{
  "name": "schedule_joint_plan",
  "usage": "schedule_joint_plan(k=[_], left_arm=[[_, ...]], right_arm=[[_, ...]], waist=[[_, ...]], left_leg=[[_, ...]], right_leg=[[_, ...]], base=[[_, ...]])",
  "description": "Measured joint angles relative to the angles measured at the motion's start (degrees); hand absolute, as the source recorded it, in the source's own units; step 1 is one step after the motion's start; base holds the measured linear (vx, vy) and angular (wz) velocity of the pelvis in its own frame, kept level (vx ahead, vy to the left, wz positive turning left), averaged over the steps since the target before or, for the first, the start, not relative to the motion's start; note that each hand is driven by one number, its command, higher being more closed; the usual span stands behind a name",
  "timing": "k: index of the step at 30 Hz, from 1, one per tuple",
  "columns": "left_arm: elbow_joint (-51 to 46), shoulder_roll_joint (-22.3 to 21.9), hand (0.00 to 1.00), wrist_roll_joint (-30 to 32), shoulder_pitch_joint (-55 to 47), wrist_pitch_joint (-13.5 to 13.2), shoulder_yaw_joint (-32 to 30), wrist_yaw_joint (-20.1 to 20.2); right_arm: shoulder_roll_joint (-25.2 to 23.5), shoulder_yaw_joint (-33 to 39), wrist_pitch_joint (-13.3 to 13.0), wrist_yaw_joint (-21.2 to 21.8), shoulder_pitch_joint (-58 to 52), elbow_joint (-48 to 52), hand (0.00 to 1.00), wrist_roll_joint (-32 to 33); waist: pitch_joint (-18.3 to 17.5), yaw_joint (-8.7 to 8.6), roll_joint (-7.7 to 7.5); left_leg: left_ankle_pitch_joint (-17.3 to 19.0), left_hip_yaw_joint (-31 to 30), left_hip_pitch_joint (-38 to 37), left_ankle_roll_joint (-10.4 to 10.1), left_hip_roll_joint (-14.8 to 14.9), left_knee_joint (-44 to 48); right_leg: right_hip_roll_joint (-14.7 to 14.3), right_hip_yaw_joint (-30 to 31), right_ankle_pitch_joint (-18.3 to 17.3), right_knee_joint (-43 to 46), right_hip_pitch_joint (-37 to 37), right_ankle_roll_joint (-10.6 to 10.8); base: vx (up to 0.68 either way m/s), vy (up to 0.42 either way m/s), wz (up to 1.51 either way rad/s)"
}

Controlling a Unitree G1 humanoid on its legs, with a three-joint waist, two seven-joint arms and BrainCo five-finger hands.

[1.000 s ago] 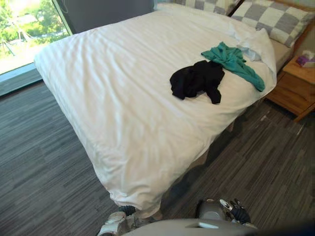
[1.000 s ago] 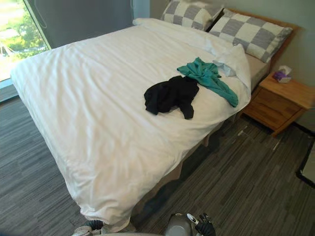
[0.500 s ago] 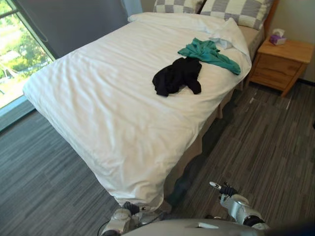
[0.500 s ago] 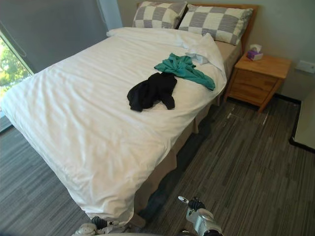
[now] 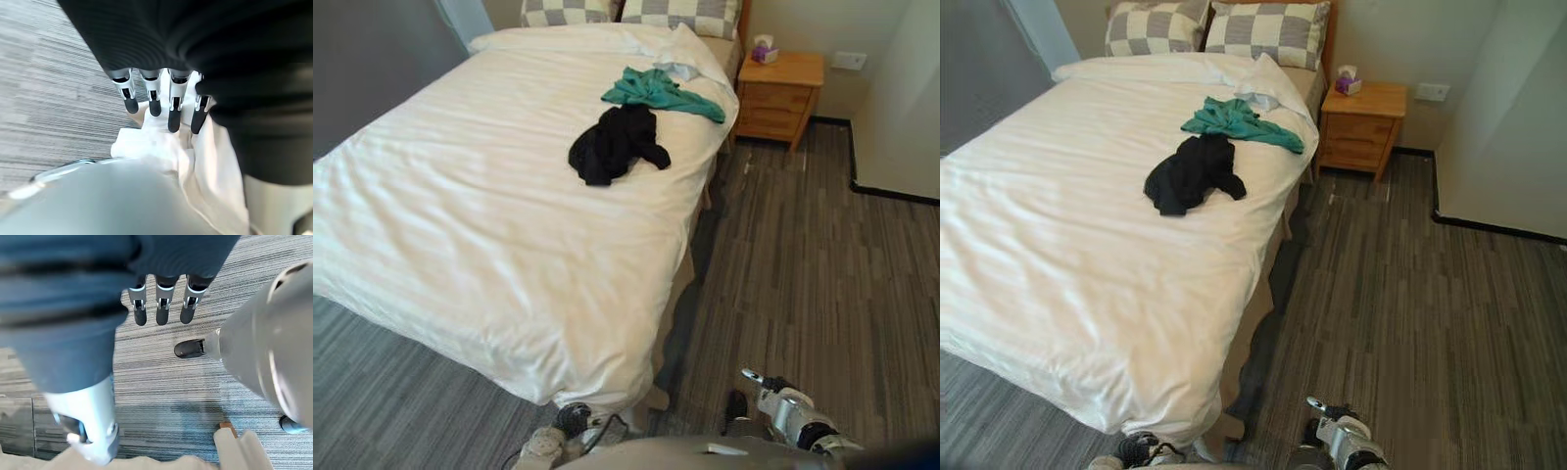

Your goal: Tidy the bed and pick cloth on bed and put in laundry

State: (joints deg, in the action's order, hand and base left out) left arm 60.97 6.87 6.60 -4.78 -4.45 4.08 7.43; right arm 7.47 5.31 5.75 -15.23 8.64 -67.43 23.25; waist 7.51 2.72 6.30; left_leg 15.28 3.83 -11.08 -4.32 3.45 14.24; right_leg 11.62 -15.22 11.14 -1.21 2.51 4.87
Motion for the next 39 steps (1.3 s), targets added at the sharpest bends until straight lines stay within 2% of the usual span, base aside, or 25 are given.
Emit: schedule_joint_plan(k=[3,4,5,6,7,8,9,10,11,12,14,15,16,17,18,19,20,21,23,24,29,34,35,39], left_arm=[[0.1,0.0,0.00,1.5,0.1,0.4,0.4,1.1],[0.0,0.1,0.00,2.0,0.2,1.7,0.3,1.2],[-0.1,0.2,0.00,2.1,0.2,2.0,0.3,1.1],[-0.2,0.3,0.00,2.2,-0.3,2.2,0.1,1.0],[-0.2,-0.1,0.00,2.5,-1.3,2.7,-0.4,0.8],[-0.2,0.2,0.00,4.0,-1.4,3.1,-0.2,0.9],[-0.1,0.9,0.00,4.6,-1.5,3.4,0.3,0.7],[-0.2,1.3,0.00,4.8,-1.3,3.8,0.3,0.6],[-0.3,2.4,0.00,5.6,-0.8,4.4,0.3,-0.2],[-0.2,2.5,0.00,6.1,0.0,5.3,0.4,-0.8],[0.0,1.8,0.00,5.7,1.1,6.6,0.9,-1.7],[0.0,2.4,0.00,4.9,1.5,7.4,1.0,-2.5],[0.0,2.7,0.00,3.9,1.4,8.1,1.2,-3.3],[0.1,2.8,0.00,2.4,1.3,9.0,1.6,-4.8],[0.2,2.4,0.00,1.3,1.4,9.3,1.7,-6.0],[0.2,2.3,0.00,0.7,1.6,9.3,1.7,-6.4],[0.1,2.0,0.00,0.5,1.8,9.3,1.7,-7.3],[0.1,1.7,0.00,-0.7,2.0,9.5,1.6,-7.9],[0.1,2.1,0.00,-1.1,2.3,10.1,1.5,-8.2],[0.2,1.9,0.00,-1.1,2.6,10.3,1.4,-8.4],[1.2,1.5,0.00,-4.1,2.9,11.1,-0.9,-9.6],[1.3,0.6,0.00,-4.9,2.7,11.6,-4.2,-10.4],[1.1,-2.2,0.00,-5.9,0.9,16.7,-9.8,-14.9],[1.1,-2.2,0.00,-6.0,0.9,16.7,-9.8,-14.9]], right_arm=[[-1.5,-1.8,0.0,-2.2,0.7,0.2,0.00,2.6],[-3.2,-3.7,0.2,-3.8,0.7,0.2,0.00,4.7],[-3.8,-4.0,0.4,-4.1,0.6,0.2,0.00,5.1],[-4.4,-4.2,0.5,-4.5,0.7,0.2,0.00,5.7],[-5.4,-6.2,0.6,-5.3,1.1,0.2,0.00,6.8],[-6.0,-8.2,0.9,-5.6,1.1,0.1,0.00,7.7],[-6.4,-9.2,1.0,-6.0,1.1,0.2,0.00,8.3],[-6.5,-9.8,1.3,-6.4,1.2,0.2,0.00,9.1],[-6.6,-11.0,1.9,-7.4,1.7,0.0,0.00,10.4],[-6.2,-11.5,2.0,-8.0,1.7,0.0,0.00,11.5],[-4.8,-11.6,2.3,-7.9,2.5,-0.1,0.00,11.4],[-4.5,-11.5,2.3,-7.3,2.3,-0.1,0.00,11.2],[-4.5,-11.5,2.3,-6.7,1.9,-0.1,0.00,11.1],[-4.2,-11.1,1.9,-4.7,0.3,0.1,0.00,9.3],[-3.7,-10.0,1.5,-3.0,-0.7,0.0,0.00,7.9],[-3.4,-9.8,1.3,-2.1,-1.2,0.1,0.00,6.8],[-2.9,-9.3,0.6,-0.3,-1.8,0.1,0.00,4.5],[-2.6,-8.1,0.0,1.2,-2.2,0.2,0.00,2.9],[-2.3,-6.4,-0.7,3.0,-3.3,1.1,0.00,0.8],[-1.9,-5.2,-1.3,4.3,-4.4,2.0,0.00,-0.2],[-1.8,-1.1,-1.2,8.6,-7.6,2.9,0.00,-4.3],[-1.9,1.3,-1.7,10.8,-9.0,3.4,0.00,-6.7],[-2.4,3.1,-4.9,12.2,-10.7,5.6,0.00,-7.9],[-2.5,3.1,-5.0,12.2,-10.8,5.7,0.00,-7.9]], waist=[[0.1,0.25,-0.46],[0.2,1.15,-1.63],[0.0,1.46,-1.75],[-0.1,1.60,-1.72],[-0.6,1.58,-0.84],[-0.5,1.69,-1.27],[-0.5,1.64,-1.68],[-0.7,1.66,-2.54],[-0.9,2.21,-5.30],[-1.0,2.60,-5.20],[-1.2,2.67,-4.47],[-0.2,2.49,-4.85],[0.0,1.72,-5.45],[-0.4,0.98,-6.07],[-0.5,1.04,-5.19],[-0.5,0.99,-4.92],[-0.3,0.96,-4.80],[-0.2,0.86,-5.01],[0.1,0.71,-5.52],[0.5,0.56,-5.63],[0.8,-0.08,-5.78],[1.0,-0.20,-5.40],[2.3,-1.60,-3.29],[2.2,-1.65,-3.10]], left_leg=[[0.6,0.8,-2.3,1.0,-1.0,-4.4],[0.6,2.5,-3.4,2.3,-1.5,-6.5],[0.5,3.0,-3.6,2.6,-1.6,-6.7],[0.4,3.8,-3.9,2.8,-1.7,-6.9],[0.0,5.2,-3.8,3.3,-0.1,-7.1],[-0.2,5.9,-3.7,3.0,0.8,-7.0],[-0.2,5.9,-3.6,2.9,1.0,-6.8],[-0.1,6.0,-3.6,2.8,1.0,-6.6],[0.8,6.2,-3.2,2.5,0.1,-5.4],[1.0,5.8,-2.1,3.6,0.1,-4.6],[0.1,6.2,-1.2,4.2,0.6,-5.9],[-0.4,8.2,-0.9,3.3,0.5,-5.5],[-0.3,8.3,-1.1,3.2,0.3,-5.2],[0.0,8.3,-1.3,2.8,0.1,-5.0],[-0.1,9.1,-1.8,2.6,1.5,-5.1],[-0.3,9.7,-1.8,2.5,2.0,-5.3],[-0.5,11.1,-1.5,2.5,2.4,-5.5],[-0.7,12.3,-1.2,2.3,2.4,-5.8],[-0.8,13.5,-0.8,2.1,1.8,-5.7],[-0.8,14.4,-0.9,2.0,1.7,-5.8],[0.0,14.9,-1.9,0.7,1.7,-6.2],[0.0,14.7,-2.1,0.3,1.9,-7.0],[-1.3,12.9,-3.2,-0.1,3.9,-8.2],[-0.9,13.0,-3.4,-0.7,4.5,-8.2]], right_leg=[[1.2,-1.4,1.0,0.1,-0.1,0.5],[2.6,-4.6,-0.5,0.2,-0.4,-1.1],[3.3,-7.7,-1.6,0.5,-0.6,-2.4],[3.6,-10.5,-3.3,0.9,-0.8,-3.3],[3.6,-13.7,-5.9,2.8,-0.3,-3.6],[4.4,-14.3,-6.5,11.7,1.5,-4.7],[4.7,-14.4,-9.8,18.9,1.7,-5.4],[4.8,-14.5,-12.8,21.5,1.6,-5.2],[4.6,-15.2,-14.2,21.7,1.5,-4.0],[3.4,-14.9,-12.3,20.5,2.4,-4.4],[1.1,-13.0,-9.0,16.5,3.5,-4.3],[1.8,-12.2,-12.8,21.4,5.0,-5.5],[2.0,-12.2,-15.0,24.0,5.0,-5.7],[0.3,-12.0,-15.7,21.3,3.5,-5.9],[-3.1,-11.7,-12.4,15.3,1.1,-6.0],[-4.4,-11.1,-10.8,12.2,0.2,-6.1],[-6.4,-10.1,-7.6,6.7,-0.9,-6.0],[-7.8,-9.2,-4.7,1.5,-2.1,-6.0],[-8.7,-7.9,-1.3,-4.8,-3.6,-6.0],[-8.6,-7.1,-1.1,-4.8,-3.2,-6.0],[-8.5,-6.3,-1.1,-4.9,-3.4,-6.0],[-8.6,-6.4,-1.4,-4.9,-3.2,-6.2],[-9.7,-10.7,-4.5,-4.9,-5.0,-5.6],[-10.5,-10.2,-4.4,-4.9,-5.0,-5.5]], base=[[-0.15,0.097,0.08],[-0.19,0.058,-0.14],[-0.19,0.066,-0.26],[-0.16,0.100,-0.43],[-0.14,0.103,-0.49],[-0.12,0.095,-0.39],[-0.05,0.018,-0.21],[-0.05,0.000,-0.26],[-0.09,-0.009,-0.52],[-0.09,-0.004,-0.57],[-0.14,0.002,-0.65],[-0.16,-0.033,-0.52],[-0.12,-0.076,-0.32],[-0.07,-0.046,-0.36],[-0.06,-0.023,-0.43],[-0.06,0.007,-0.58],[-0.09,0.006,-0.58],[-0.10,0.007,-0.57],[-0.10,0.032,-0.43],[-0.09,0.056,-0.36],[-0.02,0.067,-0.12],[0.05,0.072,0.00],[0.03,0.036,-0.01],[0.03,0.035,-0.07]])
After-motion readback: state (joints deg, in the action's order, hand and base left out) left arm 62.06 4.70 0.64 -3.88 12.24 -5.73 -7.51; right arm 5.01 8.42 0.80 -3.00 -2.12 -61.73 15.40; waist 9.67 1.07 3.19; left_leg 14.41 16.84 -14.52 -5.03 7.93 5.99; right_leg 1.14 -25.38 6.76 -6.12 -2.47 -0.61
